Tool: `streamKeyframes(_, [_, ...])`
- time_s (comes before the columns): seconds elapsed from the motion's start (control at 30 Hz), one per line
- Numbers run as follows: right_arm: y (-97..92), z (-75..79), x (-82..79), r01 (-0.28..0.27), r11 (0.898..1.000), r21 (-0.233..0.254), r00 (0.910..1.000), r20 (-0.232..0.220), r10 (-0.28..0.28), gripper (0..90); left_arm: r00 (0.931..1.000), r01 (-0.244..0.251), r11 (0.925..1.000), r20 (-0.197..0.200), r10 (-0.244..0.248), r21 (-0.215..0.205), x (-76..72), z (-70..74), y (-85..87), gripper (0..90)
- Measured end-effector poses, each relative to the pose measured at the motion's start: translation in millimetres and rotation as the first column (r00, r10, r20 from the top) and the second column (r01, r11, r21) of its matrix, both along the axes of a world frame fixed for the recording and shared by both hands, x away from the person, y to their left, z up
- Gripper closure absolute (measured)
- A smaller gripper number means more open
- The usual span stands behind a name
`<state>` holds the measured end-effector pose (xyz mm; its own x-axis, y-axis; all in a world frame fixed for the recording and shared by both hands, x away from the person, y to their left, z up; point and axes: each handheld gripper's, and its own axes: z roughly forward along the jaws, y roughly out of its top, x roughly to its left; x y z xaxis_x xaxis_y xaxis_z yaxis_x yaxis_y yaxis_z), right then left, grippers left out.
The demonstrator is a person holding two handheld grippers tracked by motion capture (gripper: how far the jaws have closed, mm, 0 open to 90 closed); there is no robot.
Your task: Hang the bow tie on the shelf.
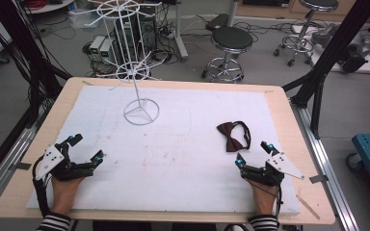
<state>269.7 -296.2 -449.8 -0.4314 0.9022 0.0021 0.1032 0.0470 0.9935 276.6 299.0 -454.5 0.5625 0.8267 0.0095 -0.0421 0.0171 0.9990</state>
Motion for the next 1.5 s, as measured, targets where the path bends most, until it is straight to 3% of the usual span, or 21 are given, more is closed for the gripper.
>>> streamKeyframes(0.27, [-4.0, 4.4, 2.5, -0.004, 1.0, -0.005, 0.9998, -0.021, 0.004, 0.6, 1.0, 0.0, 1.0, -0.001, 0.0, 0.001, -0.1, 0.1, 0.0, 1.7])
streamKeyframes(0.43, [-6.6, 18.8, 5.3, -0.029, 0.999, -0.029, 0.9989, -0.038, 0.028, 0.6, 1.0, 0.0, 1.0, -0.001, 0.0, 0.006, -0.2, 0.1, 0.1, 1.7])
streamKeyframes(0.47, [-6.7, 26.6, 6.9, -0.042, 0.999, -0.028, 0.9974, -0.059, 0.04, 0.6, 1.0, -0.001, 1.0, 0.0, 0.001, 0.005, -0.2, 0.1, 0.0, 1.7])
streamKeyframes(0.8, [-2.5, 50.5, 19.8, -0.081, 0.993, -0.085, 0.9872, -0.144, 0.068, 0.6, 1.0, 0.0, 1.0, 0.002, 0.0, 0.008, -0.3, 0.1, 0.0, 1.7])
streamKeyframes(0.93, [-2.3, 58.2, 29.9, -0.118, 0.99, -0.079, 0.9751, -0.198, 0.101, 0.6, 1.0, -0.002, 1.0, 0.002, 0.002, 0.01, -0.3, 0.1, -0.1, 1.7])
streamKeyframes(0.97, [-1.9, 60.9, 33.8, -0.139, 0.986, -0.089, 0.9695, -0.216, 0.117, 0.7, 1.0, -0.002, 1.0, 0.002, 0.002, 0.009, -0.4, 0.1, -0.1, 1.7])
streamKeyframes(1.03, [-1.3, 62.4, 35.5, -0.143, 0.985, -0.098, 0.9667, -0.227, 0.118, 0.6, 1.0, -0.001, 1.0, 0.001, 0.001, 0.007, -0.4, 0.0, -0.3, 1.7])
streamKeyframes(1.07, [-0.3, 66.7, 42.0, -0.163, 0.978, -0.129, 0.9583, -0.257, 0.126, 0.6, 1.0, -0.002, 1.0, 0.002, 0.002, 0.009, -0.3, 0.2, -0.1, 1.7])
streamKeyframes(1.1, [0.1, 68.4, 43.4, -0.165, 0.978, -0.13, 0.9548, -0.269, 0.126, 0.6, 1.0, -0.002, 1.0, 0.002, 0.002, 0.008, -0.3, 0.1, -0.1, 1.7])
streamKeyframes(1.27, [2.3, 75.2, 52.2, -0.189, 0.972, -0.143, 0.9464, -0.291, 0.141, 0.7, 1.0, -0.001, 1.0, 0.001, 0.001, 0.008, -0.5, 0.1, -0.3, 1.7])
streamKeyframes(1.33, [4.5, 78.8, 57.5, -0.206, 0.966, -0.156, 0.9355, -0.321, 0.147, 0.7, 1.0, -0.001, 1.0, 0.001, 0.001, 0.008, -0.4, 0.1, -0.2, 1.7])
streamKeyframes(1.5, [9.7, 84.2, 71.3, -0.222, 0.955, -0.197, 0.9207, -0.365, 0.139, 0.7, 1.0, -0.002, 0.9999, 0.003, 0.002, 0.01, -0.4, 0.2, -0.1, 1.7])
